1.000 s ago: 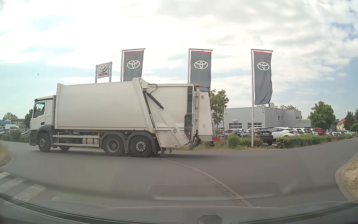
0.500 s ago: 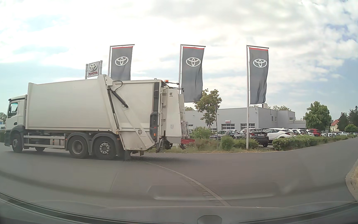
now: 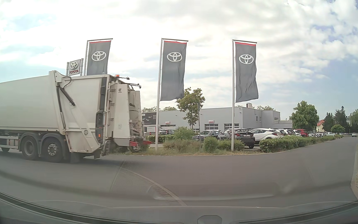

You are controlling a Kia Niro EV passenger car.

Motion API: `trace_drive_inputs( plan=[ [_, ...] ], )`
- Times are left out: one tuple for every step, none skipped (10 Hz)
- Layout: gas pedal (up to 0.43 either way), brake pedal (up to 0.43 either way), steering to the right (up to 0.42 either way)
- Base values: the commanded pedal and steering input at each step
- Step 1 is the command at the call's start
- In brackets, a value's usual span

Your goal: Follow the waypoints while adhering to traffic rules and regulations

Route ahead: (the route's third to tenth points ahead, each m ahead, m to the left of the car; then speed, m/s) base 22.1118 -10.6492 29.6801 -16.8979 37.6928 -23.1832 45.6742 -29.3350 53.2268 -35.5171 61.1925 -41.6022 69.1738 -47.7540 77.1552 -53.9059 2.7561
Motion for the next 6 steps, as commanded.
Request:
trace_drive_inputs(
  plan=[
    [0.087, 0.030, 0.314],
    [0.087, 0.024, 0.327],
    [0.087, 0.030, 0.334],
    [0.087, 0.024, 0.336],
    [0.087, 0.024, 0.335],
    [0.087, 0.024, 0.335]
  ],
)
